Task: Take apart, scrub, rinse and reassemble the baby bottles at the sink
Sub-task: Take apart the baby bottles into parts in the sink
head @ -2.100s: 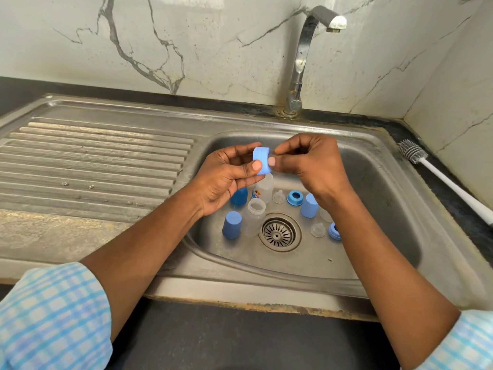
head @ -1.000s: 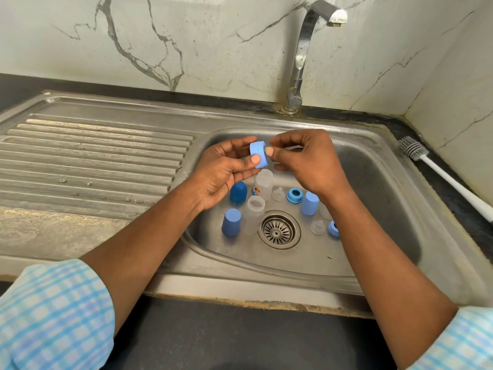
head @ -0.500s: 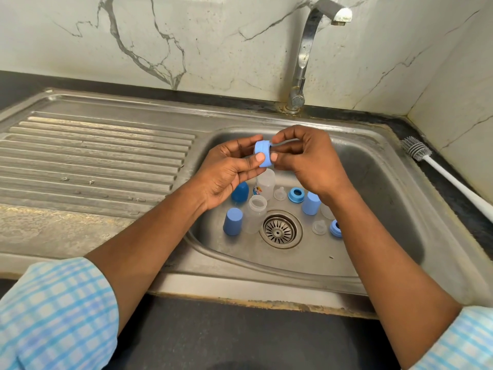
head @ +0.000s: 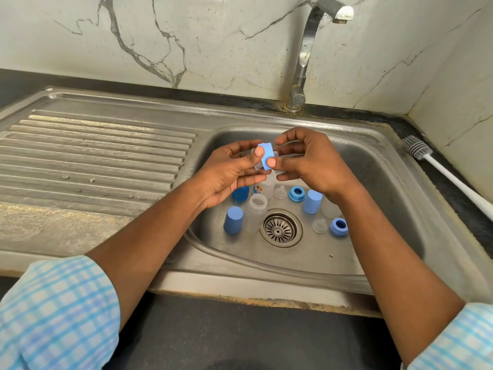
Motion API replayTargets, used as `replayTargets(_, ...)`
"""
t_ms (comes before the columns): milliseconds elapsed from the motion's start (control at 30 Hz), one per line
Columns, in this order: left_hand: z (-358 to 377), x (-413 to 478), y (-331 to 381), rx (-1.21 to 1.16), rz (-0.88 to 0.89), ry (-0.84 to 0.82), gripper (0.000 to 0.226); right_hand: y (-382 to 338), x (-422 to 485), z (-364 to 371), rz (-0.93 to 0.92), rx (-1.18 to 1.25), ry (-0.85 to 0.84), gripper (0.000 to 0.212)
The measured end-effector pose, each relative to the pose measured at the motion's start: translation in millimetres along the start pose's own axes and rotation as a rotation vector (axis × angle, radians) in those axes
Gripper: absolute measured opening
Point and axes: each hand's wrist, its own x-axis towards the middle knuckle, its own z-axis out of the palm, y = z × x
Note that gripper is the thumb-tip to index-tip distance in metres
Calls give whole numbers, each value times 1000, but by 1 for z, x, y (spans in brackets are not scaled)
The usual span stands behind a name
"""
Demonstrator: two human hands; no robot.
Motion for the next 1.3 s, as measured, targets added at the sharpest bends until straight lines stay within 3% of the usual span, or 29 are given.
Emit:
replayTargets(100,-2,-1,0,107,-12,-34,46,2,2,-7,6,29,48,36)
replayTargets(200,-10,2,-6,403,36,-26,39,7,6,-18,66,-82,91,45)
replayTargets(300,-19,8,-14,863,145,-7,24,17,6,-24,218,-278,-71,56)
replayTargets(400,-20,9,-16,1085,155,-34,11,31,5,-14,352,-472,-301,58)
replayTargets(533,-20,6,-17,1205,73,-118,11,51,9,4,502,-557,-499,50)
replayTargets(667,-14,2,-20,1143,-61,-264,18,63,13,17,573,-545,-568,45)
replayTargets(867,-12,-2,-18,1219,61,-335,14,89,11,42,797,-629,-729,55)
replayTargets(1100,-13,-4,-32,1401,-146,-402,8,105,13,52,765,-747,-751,52)
replayTargets(1300,-11,4,-64,1779,-143,-427,17,106,13,55,732,-783,-726,44)
